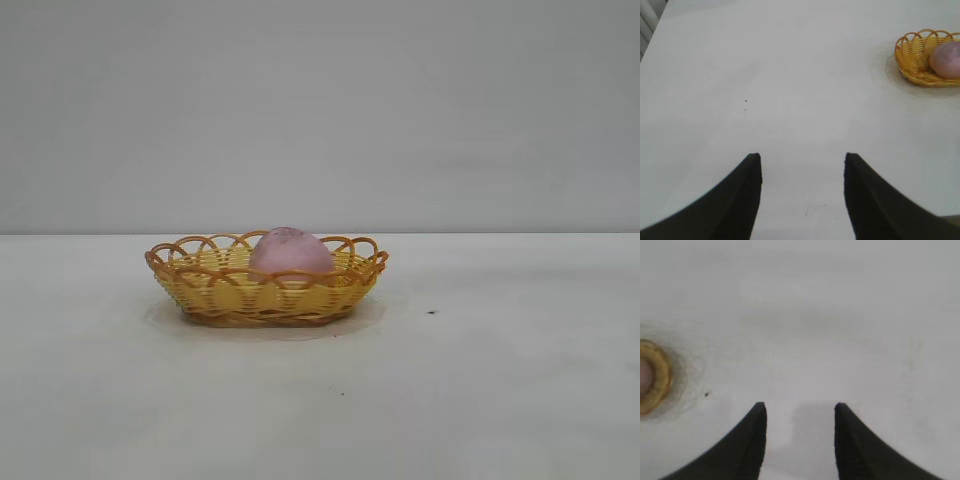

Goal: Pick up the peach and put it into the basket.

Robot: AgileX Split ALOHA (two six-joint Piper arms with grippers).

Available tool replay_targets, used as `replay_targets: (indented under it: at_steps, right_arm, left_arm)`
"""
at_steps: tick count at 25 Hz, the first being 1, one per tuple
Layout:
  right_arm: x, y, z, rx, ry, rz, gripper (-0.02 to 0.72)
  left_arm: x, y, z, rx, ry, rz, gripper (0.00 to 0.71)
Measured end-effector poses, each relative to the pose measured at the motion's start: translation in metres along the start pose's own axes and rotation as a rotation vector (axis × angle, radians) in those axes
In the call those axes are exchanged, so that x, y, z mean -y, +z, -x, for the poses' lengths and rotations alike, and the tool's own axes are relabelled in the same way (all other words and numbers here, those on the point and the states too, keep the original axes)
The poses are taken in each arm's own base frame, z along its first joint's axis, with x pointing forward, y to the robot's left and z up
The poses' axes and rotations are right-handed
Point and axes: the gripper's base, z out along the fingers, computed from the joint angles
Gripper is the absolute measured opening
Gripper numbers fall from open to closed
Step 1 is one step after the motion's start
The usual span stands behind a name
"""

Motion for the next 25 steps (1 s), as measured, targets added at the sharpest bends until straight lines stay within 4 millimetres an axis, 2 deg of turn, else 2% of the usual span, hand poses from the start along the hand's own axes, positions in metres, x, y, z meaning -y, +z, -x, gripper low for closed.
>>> replay_targets:
  at_steps: [4, 9, 11, 14, 16, 20, 25]
  right_arm:
    - [-0.005, -0.041, -0.039, -0.001, -0.004, -0.004, 0.32]
    - [-0.007, -0.074, -0.087, 0.009, 0.004, -0.024, 0.32]
    - [-0.007, -0.086, -0.109, 0.065, 0.009, -0.039, 0.32]
    - [-0.007, -0.091, -0.137, 0.094, 0.01, -0.05, 0.32]
    - [-0.006, -0.088, -0.146, 0.077, -0.001, -0.053, 0.32]
    - [-0.005, -0.073, -0.154, 0.048, -0.009, -0.05, 0.32]
    - [-0.006, -0.076, -0.157, 0.091, -0.012, -0.044, 0.32]
  left_arm:
    - [0.0, 0.0, 0.0, 0.0, 0.0, 0.0, 0.326]
    - [0.0, 0.0, 0.0, 0.0, 0.0, 0.0, 0.326]
    - [0.0, 0.0, 0.0, 0.0, 0.0, 0.0, 0.326]
    - [0.0, 0.0, 0.0, 0.0, 0.0, 0.0, 0.326]
    - [0.0, 0.0, 0.0, 0.0, 0.0, 0.0, 0.326]
    - [0.0, 0.0, 0.0, 0.0, 0.0, 0.0, 0.326]
    - [0.0, 0.0, 0.0, 0.0, 0.0, 0.0, 0.326]
